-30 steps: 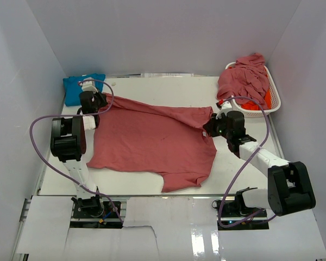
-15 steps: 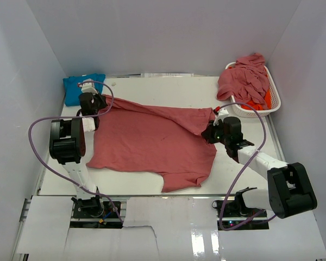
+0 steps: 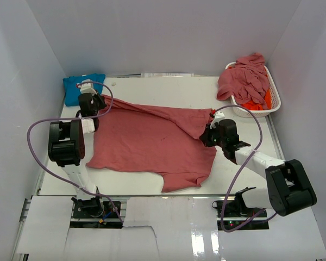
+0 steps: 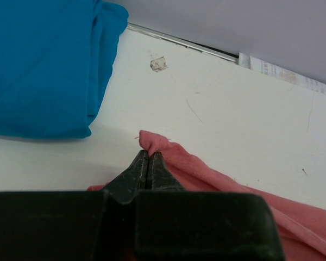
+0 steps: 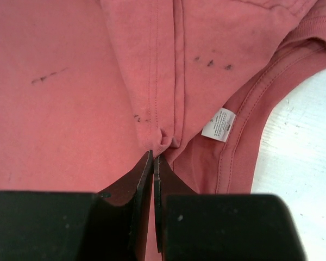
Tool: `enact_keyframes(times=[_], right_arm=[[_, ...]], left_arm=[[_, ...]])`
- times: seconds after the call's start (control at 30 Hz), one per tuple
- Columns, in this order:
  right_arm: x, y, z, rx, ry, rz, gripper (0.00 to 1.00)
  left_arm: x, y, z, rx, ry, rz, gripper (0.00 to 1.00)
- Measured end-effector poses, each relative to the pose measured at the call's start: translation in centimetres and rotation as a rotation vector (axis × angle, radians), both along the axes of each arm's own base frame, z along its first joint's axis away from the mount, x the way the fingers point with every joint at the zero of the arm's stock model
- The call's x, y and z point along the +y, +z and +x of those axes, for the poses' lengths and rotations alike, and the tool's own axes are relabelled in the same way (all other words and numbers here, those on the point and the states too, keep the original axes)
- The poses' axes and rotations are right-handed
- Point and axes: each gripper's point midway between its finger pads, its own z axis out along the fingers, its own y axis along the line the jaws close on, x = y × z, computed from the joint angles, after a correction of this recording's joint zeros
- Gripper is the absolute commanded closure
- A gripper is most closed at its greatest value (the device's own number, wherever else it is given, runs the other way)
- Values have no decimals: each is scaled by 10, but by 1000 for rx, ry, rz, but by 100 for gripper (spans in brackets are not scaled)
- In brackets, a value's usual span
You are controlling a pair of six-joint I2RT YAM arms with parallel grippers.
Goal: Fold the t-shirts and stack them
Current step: Fold the flattened tshirt in 1/3 of the way
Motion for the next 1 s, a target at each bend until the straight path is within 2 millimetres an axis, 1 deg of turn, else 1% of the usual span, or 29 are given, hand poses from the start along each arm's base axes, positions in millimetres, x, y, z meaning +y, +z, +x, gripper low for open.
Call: enact_keyframes(times=[0.07,0.17,0.2,0.23,0.27,0.3,0.33,0.37,0.4,0.43,0.53,0.6,0.67,0.77,0.87,0.93,1.0], right_arm=[[0,-4,-1,14,-3,-8,92],[-5,-19,-6,66,-21,-37,92],[-7,-24,-8,87,-29,-49,91],[-9,-29,-10,108,-39,-61,87],[-11,-33,-12,130,-49,-73,79],[-13,-36,-13,151,-59,-83,50],[-15,-39,-14,173,-75,-93,37],[-18,-40,-13,186,-90,-107,29],[-20,-41,-12,194,-105,-121,18],[-23,-40,-11,197,-120,-129,14],[-30,-33,-8,181,-159,-154,14],[-32,-20,-6,149,-175,-152,15],[-29,-1,2,111,-172,-133,15],[-9,35,22,48,-117,-68,15],[22,70,51,1,-26,5,14],[42,83,67,-13,36,47,14],[64,85,81,0,106,80,14]], left_arm=[[0,6,0,-11,0,1,100],[0,12,-1,-24,-1,2,100],[0,14,-1,-26,-2,2,100],[-1,15,-1,-29,-2,2,100],[-1,15,-2,-29,-4,3,100],[-1,15,-2,-29,-5,5,100],[-1,14,-3,-28,-6,5,100],[-1,14,-3,-26,-6,6,100],[-1,13,-3,-25,-8,8,100],[-1,13,-3,-24,-9,8,100],[-2,13,-3,-25,-13,7,100],[-3,13,-3,-25,-17,7,100],[-3,13,-3,-25,-18,6,100],[-3,13,-3,-24,-19,6,100],[-4,13,-3,-24,-21,5,100],[-4,12,-4,-22,-22,5,100],[-4,9,-6,-16,-23,4,100]])
